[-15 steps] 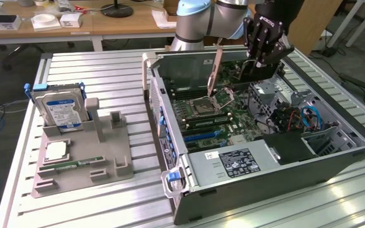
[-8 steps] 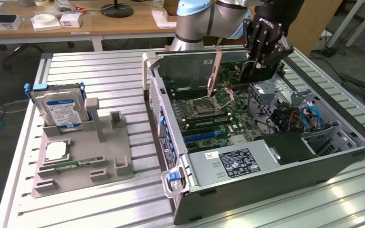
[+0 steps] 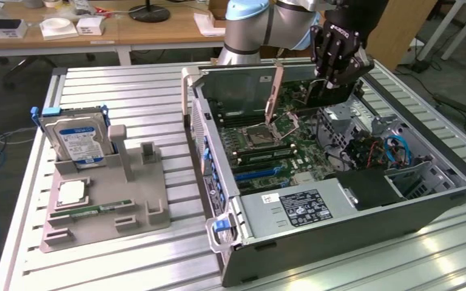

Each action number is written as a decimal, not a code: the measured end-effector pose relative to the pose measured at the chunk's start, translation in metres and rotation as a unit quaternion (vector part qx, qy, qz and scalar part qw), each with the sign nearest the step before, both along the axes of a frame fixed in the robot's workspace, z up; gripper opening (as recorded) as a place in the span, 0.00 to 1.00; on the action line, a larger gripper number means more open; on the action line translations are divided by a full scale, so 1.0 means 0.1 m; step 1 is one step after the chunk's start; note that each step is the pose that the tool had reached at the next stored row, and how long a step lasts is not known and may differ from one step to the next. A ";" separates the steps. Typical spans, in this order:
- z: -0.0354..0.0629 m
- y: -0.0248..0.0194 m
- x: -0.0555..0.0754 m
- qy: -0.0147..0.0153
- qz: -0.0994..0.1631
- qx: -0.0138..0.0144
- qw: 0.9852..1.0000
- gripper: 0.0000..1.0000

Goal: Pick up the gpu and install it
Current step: 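Insert the gpu into the slot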

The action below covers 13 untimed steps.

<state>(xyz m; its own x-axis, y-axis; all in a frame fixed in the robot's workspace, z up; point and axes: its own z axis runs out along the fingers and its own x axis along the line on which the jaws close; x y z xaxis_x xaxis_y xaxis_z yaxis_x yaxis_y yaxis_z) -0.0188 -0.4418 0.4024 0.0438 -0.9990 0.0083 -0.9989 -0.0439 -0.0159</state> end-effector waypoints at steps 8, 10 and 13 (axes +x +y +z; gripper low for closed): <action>-0.021 0.000 0.00 -0.002 0.000 0.000 1.000 0.26; -0.026 0.000 0.00 -0.002 0.000 0.000 1.000 0.26; -0.033 0.000 0.00 -0.002 0.000 0.000 1.000 0.26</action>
